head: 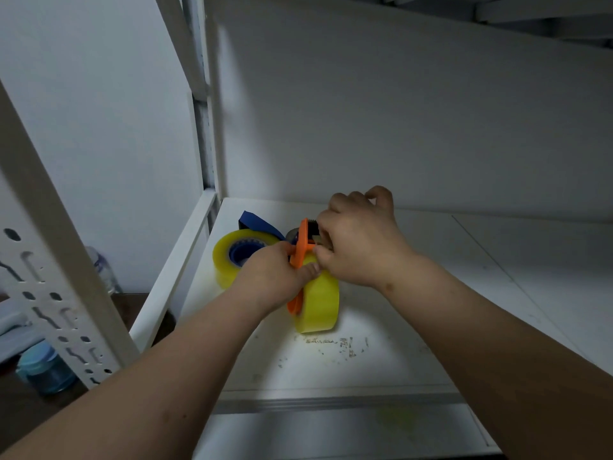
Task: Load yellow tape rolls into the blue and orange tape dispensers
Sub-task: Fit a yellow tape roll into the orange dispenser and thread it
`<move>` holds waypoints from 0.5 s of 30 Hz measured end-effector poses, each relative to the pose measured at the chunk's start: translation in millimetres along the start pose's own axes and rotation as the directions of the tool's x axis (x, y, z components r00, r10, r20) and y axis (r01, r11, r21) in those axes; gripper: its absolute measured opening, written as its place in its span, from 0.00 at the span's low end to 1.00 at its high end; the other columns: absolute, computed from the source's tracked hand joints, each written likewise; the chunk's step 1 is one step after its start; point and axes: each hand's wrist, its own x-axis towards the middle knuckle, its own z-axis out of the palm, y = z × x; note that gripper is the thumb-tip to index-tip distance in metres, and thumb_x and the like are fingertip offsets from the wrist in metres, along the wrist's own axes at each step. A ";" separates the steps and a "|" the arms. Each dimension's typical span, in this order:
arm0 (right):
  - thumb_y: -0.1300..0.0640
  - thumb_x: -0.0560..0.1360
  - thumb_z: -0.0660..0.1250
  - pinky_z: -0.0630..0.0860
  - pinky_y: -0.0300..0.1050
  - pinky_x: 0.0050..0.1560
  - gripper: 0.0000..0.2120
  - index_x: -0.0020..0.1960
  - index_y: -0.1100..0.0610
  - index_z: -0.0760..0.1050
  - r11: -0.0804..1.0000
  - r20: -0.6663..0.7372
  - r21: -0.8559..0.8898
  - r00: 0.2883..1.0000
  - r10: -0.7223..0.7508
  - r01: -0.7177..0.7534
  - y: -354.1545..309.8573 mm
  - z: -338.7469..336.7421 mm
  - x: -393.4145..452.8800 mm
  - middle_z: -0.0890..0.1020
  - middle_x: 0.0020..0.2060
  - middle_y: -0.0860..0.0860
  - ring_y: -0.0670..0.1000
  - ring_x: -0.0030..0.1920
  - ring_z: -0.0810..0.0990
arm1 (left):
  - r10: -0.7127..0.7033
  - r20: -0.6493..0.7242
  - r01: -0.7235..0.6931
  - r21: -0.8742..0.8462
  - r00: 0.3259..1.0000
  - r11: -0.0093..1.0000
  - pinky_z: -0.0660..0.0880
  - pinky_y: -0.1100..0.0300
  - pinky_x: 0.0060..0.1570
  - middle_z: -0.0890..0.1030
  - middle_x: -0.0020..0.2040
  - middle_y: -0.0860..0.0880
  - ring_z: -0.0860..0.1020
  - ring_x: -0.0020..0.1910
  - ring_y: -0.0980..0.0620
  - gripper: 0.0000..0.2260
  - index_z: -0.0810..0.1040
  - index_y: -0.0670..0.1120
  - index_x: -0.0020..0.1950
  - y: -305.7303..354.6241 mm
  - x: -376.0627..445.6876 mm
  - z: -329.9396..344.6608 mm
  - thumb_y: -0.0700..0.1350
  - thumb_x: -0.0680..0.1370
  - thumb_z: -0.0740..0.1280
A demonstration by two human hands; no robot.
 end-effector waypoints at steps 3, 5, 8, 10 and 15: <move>0.46 0.66 0.65 0.56 0.57 0.59 0.09 0.37 0.52 0.74 0.999 0.004 -0.050 1.000 -0.015 0.015 1.1 -0.4 -1.1 0.75 0.39 0.51 0.56 0.46 0.75 | 0.008 -0.009 -0.007 0.072 1.000 0.997 0.79 0.51 0.45 0.82 0.40 0.50 0.81 0.42 0.51 0.20 0.76 0.48 0.54 1.0 -0.6 -1.1 0.63 0.73 0.67; 0.50 0.69 0.66 0.55 0.57 0.59 0.06 0.40 0.52 0.75 0.999 0.013 -0.037 0.999 -0.034 0.035 3.0 0.6 0.3 0.75 0.41 0.51 0.56 0.47 0.75 | -0.008 0.000 0.008 0.042 1.000 0.999 0.80 0.49 0.48 0.82 0.42 0.50 0.82 0.43 0.51 0.20 0.76 0.49 0.55 0.3 -1.0 -2.1 0.62 0.73 0.68; 0.51 0.72 0.65 0.54 0.55 0.58 0.06 0.38 0.48 0.70 0.997 0.042 0.077 0.999 -0.015 0.012 5.0 0.3 4.0 0.71 0.41 0.49 0.55 0.48 0.74 | -0.032 0.013 0.032 -0.010 0.999 0.999 0.80 0.47 0.50 0.83 0.44 0.49 0.82 0.45 0.49 0.21 0.76 0.49 0.56 -1.3 -2.6 -2.1 0.62 0.72 0.69; 0.50 0.73 0.64 0.55 0.55 0.58 0.07 0.37 0.47 0.68 0.994 0.048 0.105 0.999 0.004 -0.009 3.1 -1.7 5.4 0.69 0.40 0.48 0.55 0.48 0.74 | -0.045 0.030 0.046 -0.035 0.999 0.998 0.80 0.46 0.51 0.84 0.46 0.48 0.83 0.45 0.48 0.20 0.74 0.49 0.55 -1.6 -2.5 -2.5 0.62 0.72 0.69; 0.52 0.66 0.70 0.58 0.59 0.62 0.08 0.44 0.52 0.77 0.996 0.017 -0.086 0.999 -0.037 0.038 -11.3 -3.8 5.2 0.74 0.41 0.51 0.57 0.44 0.76 | -0.083 0.086 0.095 -0.143 0.993 0.985 0.80 0.48 0.49 0.84 0.46 0.45 0.83 0.46 0.46 0.20 0.75 0.47 0.55 -1.2 1.5 -6.4 0.59 0.71 0.72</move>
